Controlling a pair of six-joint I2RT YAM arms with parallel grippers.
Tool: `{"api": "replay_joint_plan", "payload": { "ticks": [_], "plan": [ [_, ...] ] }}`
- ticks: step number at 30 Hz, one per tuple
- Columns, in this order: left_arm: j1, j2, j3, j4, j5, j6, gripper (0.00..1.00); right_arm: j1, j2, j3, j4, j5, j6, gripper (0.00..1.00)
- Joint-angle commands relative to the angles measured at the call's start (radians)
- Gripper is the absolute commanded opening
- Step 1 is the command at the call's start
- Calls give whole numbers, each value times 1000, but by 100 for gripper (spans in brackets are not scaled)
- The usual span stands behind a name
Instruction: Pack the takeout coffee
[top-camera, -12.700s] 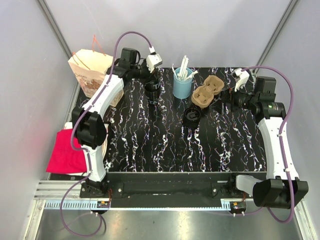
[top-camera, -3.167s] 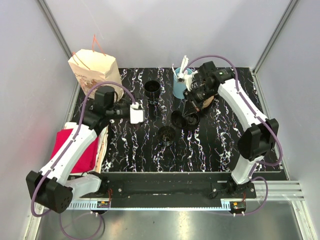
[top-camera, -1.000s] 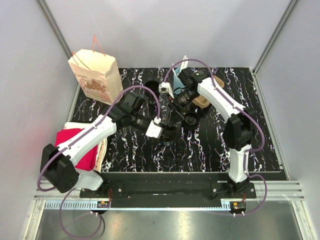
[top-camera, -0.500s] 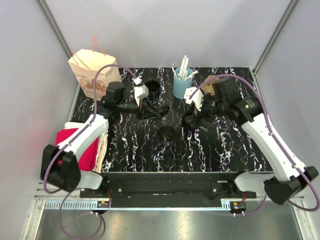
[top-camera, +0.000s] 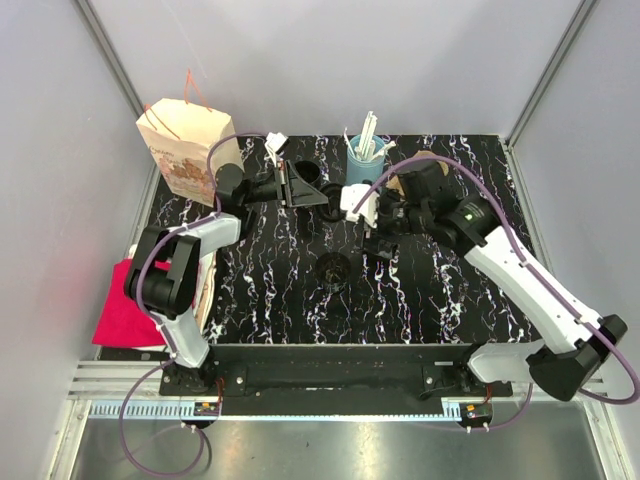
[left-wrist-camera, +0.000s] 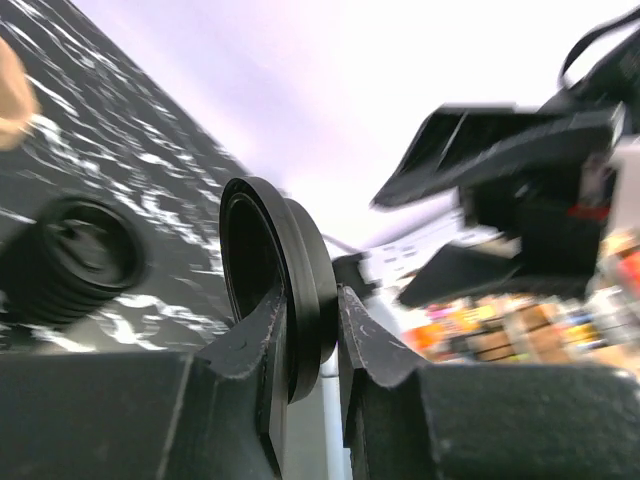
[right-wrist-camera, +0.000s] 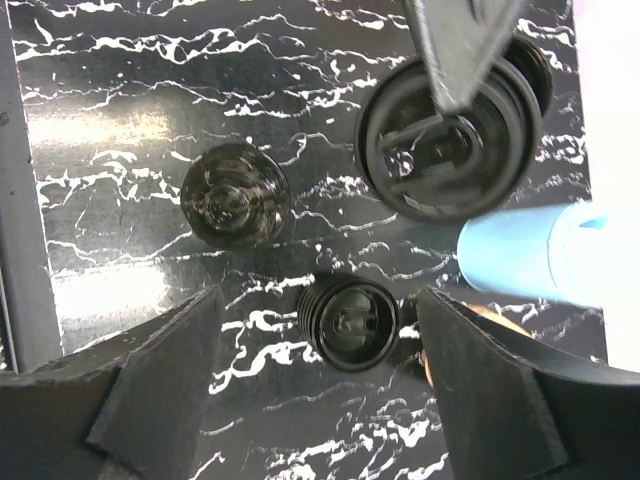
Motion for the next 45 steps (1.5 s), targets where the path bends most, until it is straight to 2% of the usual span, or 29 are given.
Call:
{"api": "replay_joint_plan", "payload": {
  "ticks": [1, 5, 9, 18, 28, 31, 38, 45],
  "plan": [
    [4, 8, 14, 419, -3, -309, 0, 36, 42, 42, 66, 10, -18, 83],
    [2, -14, -12, 390, -3, -302, 0, 59, 79, 66, 71, 18, -27, 79],
    [2, -61, -38, 285, -10, -213, 0, 77, 118, 100, 62, 13, -24, 73],
    [2, -69, -57, 238, -13, -176, 0, 114, 168, 131, 52, 13, -33, 64],
    [2, -48, -52, 274, -20, -205, 0, 157, 193, 79, 101, 94, -44, 51],
    [4, -46, -52, 281, -18, -211, 0, 165, 193, 56, 135, 134, -42, 43],
    [2, -49, -52, 300, -20, -228, 0, 182, 202, 22, 187, 203, -61, 43],
    [4, -35, -52, 320, -17, -242, 0, 203, 196, -6, 244, 295, -88, 37]
  ]
}}
